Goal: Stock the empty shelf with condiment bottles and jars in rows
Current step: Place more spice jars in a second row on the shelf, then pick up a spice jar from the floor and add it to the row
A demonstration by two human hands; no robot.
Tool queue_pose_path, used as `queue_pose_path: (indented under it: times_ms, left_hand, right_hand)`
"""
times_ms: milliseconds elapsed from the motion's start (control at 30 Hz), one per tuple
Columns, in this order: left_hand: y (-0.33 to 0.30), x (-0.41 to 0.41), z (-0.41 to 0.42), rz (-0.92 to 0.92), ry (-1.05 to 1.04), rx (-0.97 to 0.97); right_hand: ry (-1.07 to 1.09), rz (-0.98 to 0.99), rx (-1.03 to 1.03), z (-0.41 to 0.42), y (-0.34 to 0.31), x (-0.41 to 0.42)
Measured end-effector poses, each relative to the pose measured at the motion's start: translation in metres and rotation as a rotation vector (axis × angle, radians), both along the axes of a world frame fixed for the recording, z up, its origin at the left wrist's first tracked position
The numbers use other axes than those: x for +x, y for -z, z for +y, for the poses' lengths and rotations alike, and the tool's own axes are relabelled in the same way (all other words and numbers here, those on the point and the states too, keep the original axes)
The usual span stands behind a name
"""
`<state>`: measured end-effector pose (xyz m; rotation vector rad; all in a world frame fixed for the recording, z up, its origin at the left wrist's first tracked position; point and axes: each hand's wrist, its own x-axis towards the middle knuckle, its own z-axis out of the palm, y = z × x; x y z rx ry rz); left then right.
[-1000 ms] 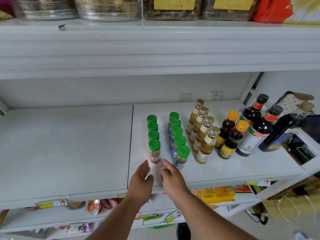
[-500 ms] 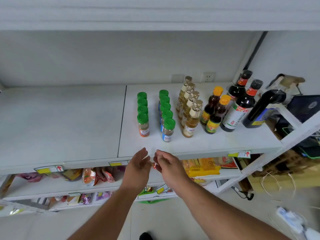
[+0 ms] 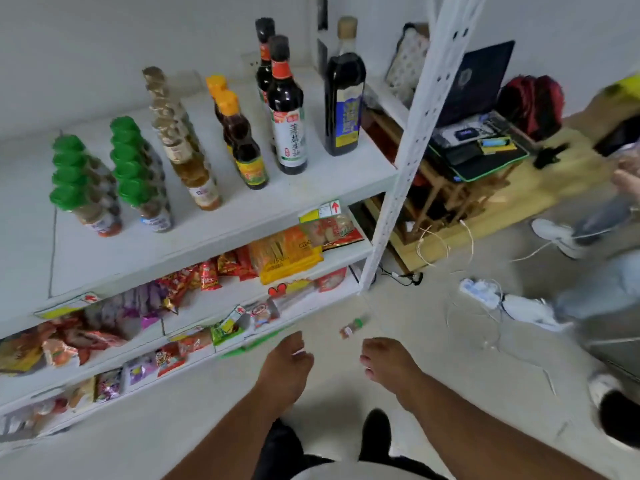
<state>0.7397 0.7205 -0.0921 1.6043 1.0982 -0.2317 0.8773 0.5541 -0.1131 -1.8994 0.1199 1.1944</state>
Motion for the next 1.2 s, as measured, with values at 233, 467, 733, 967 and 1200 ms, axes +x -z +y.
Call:
queue_pose_path:
  times_ms: [233, 467, 733, 967, 1200]
  left_hand:
    - [0.002, 0.038, -0.040, 0.089, 0.103, -0.052]
    - [0.050, 0.083, -0.012, 0.162, 0.241, -0.062]
    - [0.146, 0.147, -0.003, 0.217, 0.358, -0.021]
    - [0.274, 0.186, -0.018, 0.285, 0.385, 0.021]
    - [0.421, 0.210, -0.019, 0.325, 0.419, 0.109]
  right_hand:
    - [0.213, 0.109, -0.083, -0.056, 0.029, 0.023]
    - [0.358, 0.150, -0.094, -0.041, 0.055, 0.043]
    - [0.526, 0.183, -0.076, -0.029, 0.137, 0.091]
    - [0.548, 0.268, -0.043, -0.028, 0.268, 0.125]
    - [0.501, 0.348, 0.000, -0.020, 0.415, 0.141]
